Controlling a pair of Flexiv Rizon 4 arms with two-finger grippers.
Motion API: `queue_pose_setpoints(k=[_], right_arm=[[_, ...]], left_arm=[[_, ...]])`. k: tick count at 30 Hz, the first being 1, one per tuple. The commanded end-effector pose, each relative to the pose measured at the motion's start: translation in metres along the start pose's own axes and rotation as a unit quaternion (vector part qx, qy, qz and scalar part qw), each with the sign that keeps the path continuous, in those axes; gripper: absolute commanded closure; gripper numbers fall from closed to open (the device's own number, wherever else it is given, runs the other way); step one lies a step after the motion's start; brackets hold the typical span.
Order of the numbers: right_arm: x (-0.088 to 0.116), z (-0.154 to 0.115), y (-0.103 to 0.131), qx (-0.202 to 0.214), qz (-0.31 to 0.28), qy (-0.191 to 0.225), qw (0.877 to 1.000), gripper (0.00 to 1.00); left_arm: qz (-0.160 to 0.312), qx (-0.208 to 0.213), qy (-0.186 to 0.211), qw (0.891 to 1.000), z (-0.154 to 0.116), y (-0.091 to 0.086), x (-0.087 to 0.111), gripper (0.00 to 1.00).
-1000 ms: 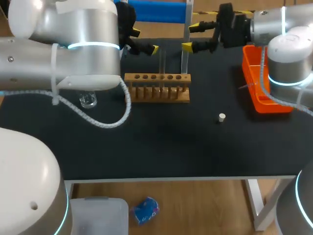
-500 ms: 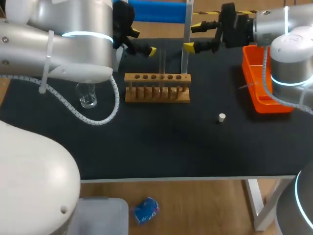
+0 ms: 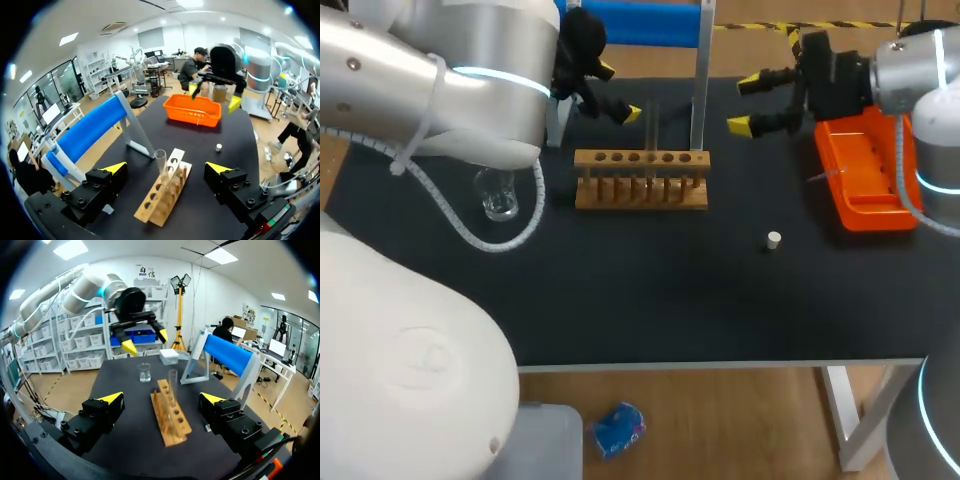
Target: Invert the test tube, pick up the pipette, mount the tip to pipette, aspirate from beaker and dispense into the tube, eject the tip, return the pipette, and cap with the stopper.
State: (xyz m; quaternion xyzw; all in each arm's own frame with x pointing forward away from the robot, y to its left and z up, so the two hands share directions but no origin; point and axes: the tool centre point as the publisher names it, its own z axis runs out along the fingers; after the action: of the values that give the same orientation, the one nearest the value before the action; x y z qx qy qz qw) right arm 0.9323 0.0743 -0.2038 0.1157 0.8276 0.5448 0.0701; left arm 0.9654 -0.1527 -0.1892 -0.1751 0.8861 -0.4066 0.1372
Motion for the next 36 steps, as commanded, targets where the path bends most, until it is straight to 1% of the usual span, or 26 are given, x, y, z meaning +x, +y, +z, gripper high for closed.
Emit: queue_pose_setpoints(k=[1,4,8,15,20,22,35,36], right_arm=[[0.009,-0.021,-0.010,-0.001,0.008,0.001,1.000,0.00],[0.011,-0.023,-0.015,0.001,0.013,0.006,1.000,0.00],[0.013,-0.022,-0.019,0.002,0.016,0.014,1.000,0.00],[0.018,-0.025,-0.027,0.004,0.015,0.020,1.000,0.00],[0.025,-0.032,-0.036,0.005,0.004,0.018,1.000,0.00],[0.025,-0.032,-0.036,0.005,0.004,0.018,1.000,0.00],[0.025,-0.032,-0.036,0.005,0.004,0.018,1.000,0.00],[0.025,-0.032,-0.036,0.005,0.004,0.018,1.000,0.00]], left_arm=[[-0.011,0.019,0.186,0.982,0.007,0.003,-0.016,0.00],[-0.028,0.044,0.196,0.979,0.008,0.004,-0.021,0.00],[-0.031,0.048,0.196,0.979,0.008,0.005,-0.023,0.00],[-0.030,0.043,0.197,0.979,0.008,0.006,-0.024,0.00],[-0.024,0.034,0.179,0.983,0.008,0.004,-0.023,0.00],[-0.018,0.031,0.165,0.986,0.009,0.003,-0.023,0.00],[-0.018,0.031,0.165,0.986,0.009,0.003,-0.023,0.00],[-0.017,0.031,0.157,0.987,0.010,0.004,-0.023,0.00]])
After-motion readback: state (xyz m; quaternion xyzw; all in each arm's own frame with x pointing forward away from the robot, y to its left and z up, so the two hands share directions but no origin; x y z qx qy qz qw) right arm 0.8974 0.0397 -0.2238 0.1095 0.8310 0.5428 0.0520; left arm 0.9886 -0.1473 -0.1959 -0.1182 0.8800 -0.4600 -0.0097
